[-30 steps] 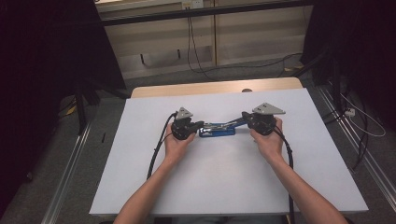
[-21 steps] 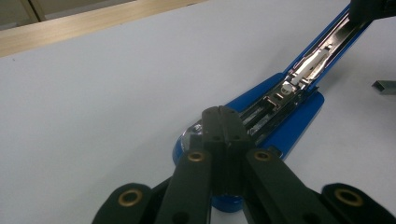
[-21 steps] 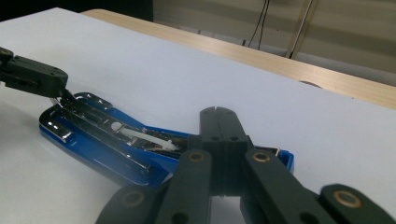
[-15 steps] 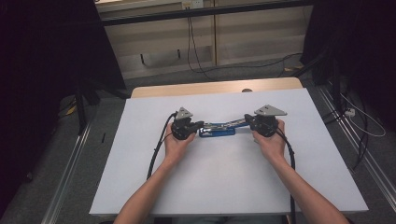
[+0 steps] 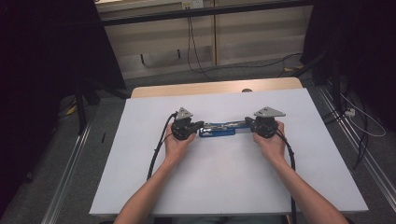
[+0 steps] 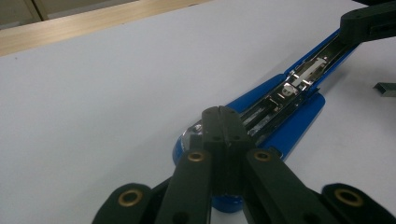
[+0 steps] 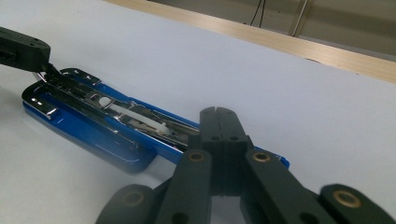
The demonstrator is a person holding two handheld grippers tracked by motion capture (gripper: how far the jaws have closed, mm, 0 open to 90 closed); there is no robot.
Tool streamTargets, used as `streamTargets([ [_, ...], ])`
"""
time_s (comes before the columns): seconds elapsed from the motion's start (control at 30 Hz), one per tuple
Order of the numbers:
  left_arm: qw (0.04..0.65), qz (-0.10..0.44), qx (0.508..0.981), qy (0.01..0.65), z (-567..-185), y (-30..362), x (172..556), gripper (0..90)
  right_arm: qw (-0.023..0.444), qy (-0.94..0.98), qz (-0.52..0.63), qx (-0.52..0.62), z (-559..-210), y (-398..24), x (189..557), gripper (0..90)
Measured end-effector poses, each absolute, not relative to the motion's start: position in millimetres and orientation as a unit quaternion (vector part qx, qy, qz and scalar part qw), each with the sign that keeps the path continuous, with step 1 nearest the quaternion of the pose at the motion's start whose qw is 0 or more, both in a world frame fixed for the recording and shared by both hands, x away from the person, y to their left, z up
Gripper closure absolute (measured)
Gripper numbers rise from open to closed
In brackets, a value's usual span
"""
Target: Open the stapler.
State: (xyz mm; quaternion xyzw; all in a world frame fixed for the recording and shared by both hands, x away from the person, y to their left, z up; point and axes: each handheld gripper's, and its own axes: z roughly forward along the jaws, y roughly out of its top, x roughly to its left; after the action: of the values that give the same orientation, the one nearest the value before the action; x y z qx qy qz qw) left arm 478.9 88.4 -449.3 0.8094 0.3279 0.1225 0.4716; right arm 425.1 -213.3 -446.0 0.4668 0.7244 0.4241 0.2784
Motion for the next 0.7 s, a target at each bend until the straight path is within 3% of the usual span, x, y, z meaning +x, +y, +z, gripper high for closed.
streamTargets([
  [0.7,0.479,0.12,0.81,0.317,-441.8,88.5,480.4,90.0,0.273,0.721,0.432,0.468,-447.4,-217.8,425.5,90.0],
])
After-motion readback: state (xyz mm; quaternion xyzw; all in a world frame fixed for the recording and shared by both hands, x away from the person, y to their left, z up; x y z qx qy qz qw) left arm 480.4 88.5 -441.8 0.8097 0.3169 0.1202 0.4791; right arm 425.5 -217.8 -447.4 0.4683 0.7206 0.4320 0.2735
